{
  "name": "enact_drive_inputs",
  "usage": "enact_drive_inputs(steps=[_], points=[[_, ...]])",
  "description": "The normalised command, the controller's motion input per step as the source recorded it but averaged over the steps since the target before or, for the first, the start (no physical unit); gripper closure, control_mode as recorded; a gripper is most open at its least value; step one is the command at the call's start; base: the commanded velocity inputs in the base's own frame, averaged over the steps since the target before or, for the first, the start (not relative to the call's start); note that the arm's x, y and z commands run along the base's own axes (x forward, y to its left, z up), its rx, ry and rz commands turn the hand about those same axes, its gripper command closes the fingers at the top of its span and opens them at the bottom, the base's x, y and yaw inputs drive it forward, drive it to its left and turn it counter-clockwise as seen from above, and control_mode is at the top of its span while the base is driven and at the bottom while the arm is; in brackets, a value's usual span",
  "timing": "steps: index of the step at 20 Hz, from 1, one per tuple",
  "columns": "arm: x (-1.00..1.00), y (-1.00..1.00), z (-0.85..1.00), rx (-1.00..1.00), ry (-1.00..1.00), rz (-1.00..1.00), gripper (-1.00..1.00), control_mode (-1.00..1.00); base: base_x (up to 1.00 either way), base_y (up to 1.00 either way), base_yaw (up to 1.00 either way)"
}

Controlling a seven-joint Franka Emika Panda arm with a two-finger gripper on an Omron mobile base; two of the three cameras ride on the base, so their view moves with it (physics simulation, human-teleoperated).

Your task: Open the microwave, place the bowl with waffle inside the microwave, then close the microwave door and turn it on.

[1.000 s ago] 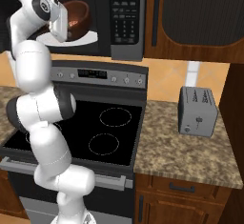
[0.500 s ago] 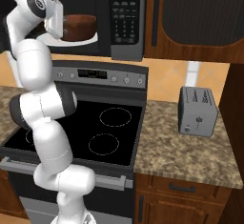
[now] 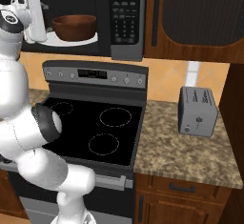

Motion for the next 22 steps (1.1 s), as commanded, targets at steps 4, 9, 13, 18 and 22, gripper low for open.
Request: enact_drive_inputs(steps=[4, 9, 13, 18, 22], points=[[-1.00, -0.51, 0.22, 0.19, -0.47, 0.00, -1.00, -1.00, 0.00, 0.00, 0.00], [-1.00, -0.35, 0.03, 0.20, -0.10, -0.02, -1.00, -1.00, 0.00, 0.00, 0.00], [-1.00, -0.26, 0.04, 0.25, 0.07, -0.04, -1.00, -1.00, 0.00, 0.00, 0.00], [-1.00, -0.19, -0.06, 0.05, 0.16, -0.06, -1.00, -1.00, 0.00, 0.00, 0.00], [-0.75, -0.19, -0.46, -0.24, 0.23, -0.04, -1.00, -1.00, 0.00, 0.00, 0.00]])
